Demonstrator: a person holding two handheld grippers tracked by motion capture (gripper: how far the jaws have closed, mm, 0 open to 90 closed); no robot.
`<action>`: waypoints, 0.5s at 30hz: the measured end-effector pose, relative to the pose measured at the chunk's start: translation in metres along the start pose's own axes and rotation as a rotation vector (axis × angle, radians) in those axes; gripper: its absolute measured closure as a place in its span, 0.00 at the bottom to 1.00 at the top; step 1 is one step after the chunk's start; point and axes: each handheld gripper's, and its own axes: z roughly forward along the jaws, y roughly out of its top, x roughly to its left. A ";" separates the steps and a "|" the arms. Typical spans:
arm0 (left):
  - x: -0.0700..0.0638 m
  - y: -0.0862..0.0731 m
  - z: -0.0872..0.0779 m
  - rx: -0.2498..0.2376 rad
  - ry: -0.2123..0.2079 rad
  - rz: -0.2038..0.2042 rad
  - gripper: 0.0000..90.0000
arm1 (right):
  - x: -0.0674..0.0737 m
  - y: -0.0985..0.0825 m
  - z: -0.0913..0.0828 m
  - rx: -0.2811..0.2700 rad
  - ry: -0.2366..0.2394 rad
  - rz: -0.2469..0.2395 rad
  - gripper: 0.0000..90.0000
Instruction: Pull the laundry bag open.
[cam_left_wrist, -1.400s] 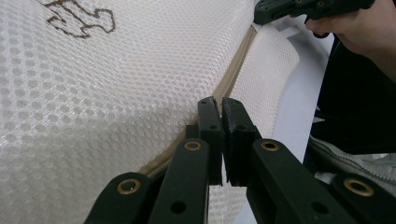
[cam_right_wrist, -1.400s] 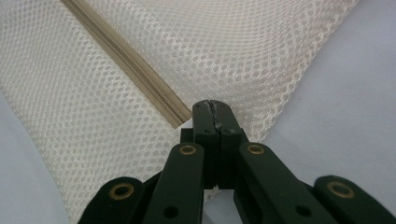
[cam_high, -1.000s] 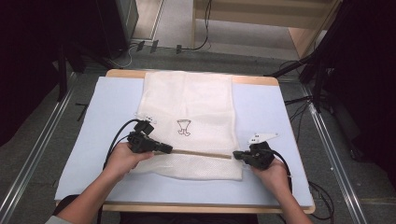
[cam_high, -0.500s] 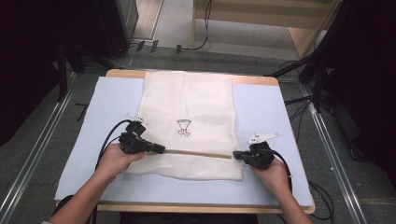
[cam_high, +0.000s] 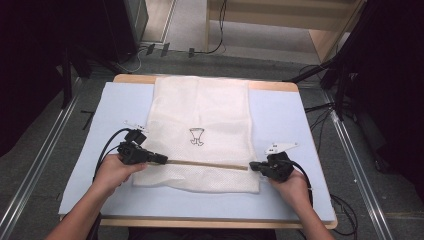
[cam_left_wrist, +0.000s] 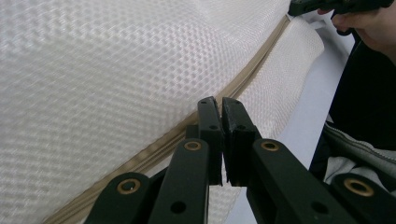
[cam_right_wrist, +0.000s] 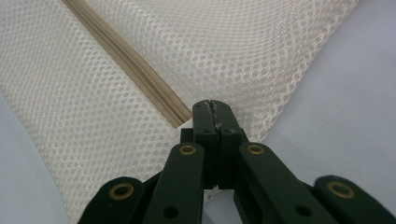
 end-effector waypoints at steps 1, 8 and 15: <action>0.001 -0.001 -0.002 0.001 0.005 0.005 0.99 | 0.000 0.000 0.000 0.000 0.000 0.000 1.00; 0.008 -0.007 -0.013 -0.022 0.016 -0.021 0.99 | 0.000 0.000 0.000 0.000 0.000 0.001 1.00; 0.013 -0.014 -0.022 -0.033 0.024 -0.037 0.99 | 0.000 0.000 0.000 -0.001 0.002 -0.002 1.00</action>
